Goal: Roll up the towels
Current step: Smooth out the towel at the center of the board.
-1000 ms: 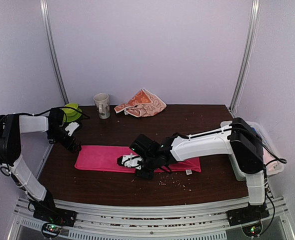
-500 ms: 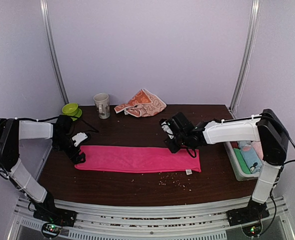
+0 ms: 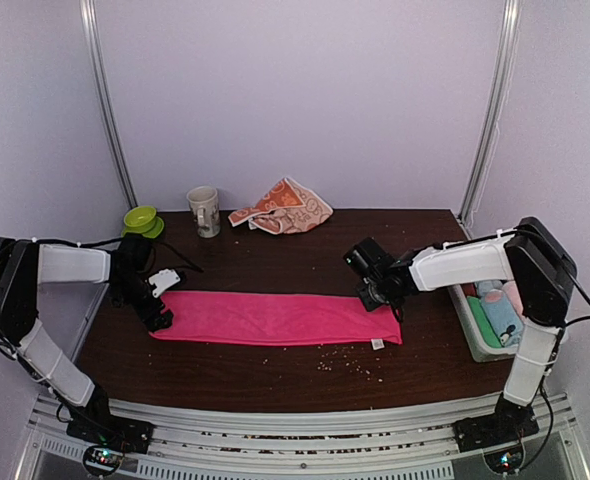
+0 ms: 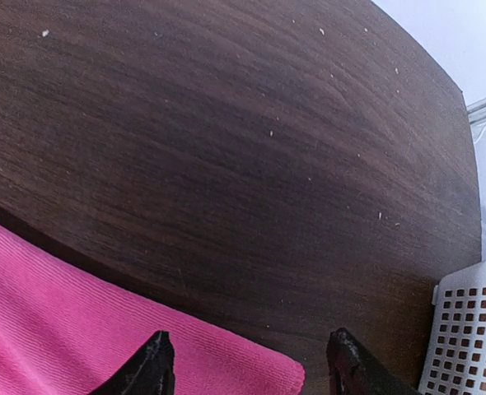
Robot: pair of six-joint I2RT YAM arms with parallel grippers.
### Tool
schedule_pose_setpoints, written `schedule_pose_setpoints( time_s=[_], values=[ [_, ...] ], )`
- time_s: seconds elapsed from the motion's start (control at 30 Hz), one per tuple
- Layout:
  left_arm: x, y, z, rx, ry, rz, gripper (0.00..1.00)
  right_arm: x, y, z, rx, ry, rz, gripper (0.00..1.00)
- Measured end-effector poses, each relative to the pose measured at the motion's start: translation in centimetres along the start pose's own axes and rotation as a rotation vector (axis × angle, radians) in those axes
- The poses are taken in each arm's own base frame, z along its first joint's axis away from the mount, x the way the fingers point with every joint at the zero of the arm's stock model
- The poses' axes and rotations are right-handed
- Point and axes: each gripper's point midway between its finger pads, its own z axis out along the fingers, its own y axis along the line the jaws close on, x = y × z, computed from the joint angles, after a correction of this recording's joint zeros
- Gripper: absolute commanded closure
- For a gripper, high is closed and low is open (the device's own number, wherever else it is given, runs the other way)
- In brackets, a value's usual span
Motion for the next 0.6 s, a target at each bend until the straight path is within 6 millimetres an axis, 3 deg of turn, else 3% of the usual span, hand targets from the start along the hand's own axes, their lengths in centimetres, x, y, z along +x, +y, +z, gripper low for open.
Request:
schedule_pose_setpoints(
  time_s=[0.27, 0.6],
  values=[
    [0.0, 0.0, 0.0, -0.014, -0.001, 0.014, 0.02, 3.0, -0.5, 1.8, 0.081, 0.082, -0.043, 0.32],
    [0.1, 0.4, -0.1, -0.036, 0.008, 0.042, 0.02, 2.8, -1.7, 2.8, 0.135, 0.079, -0.019, 0.32]
  ],
)
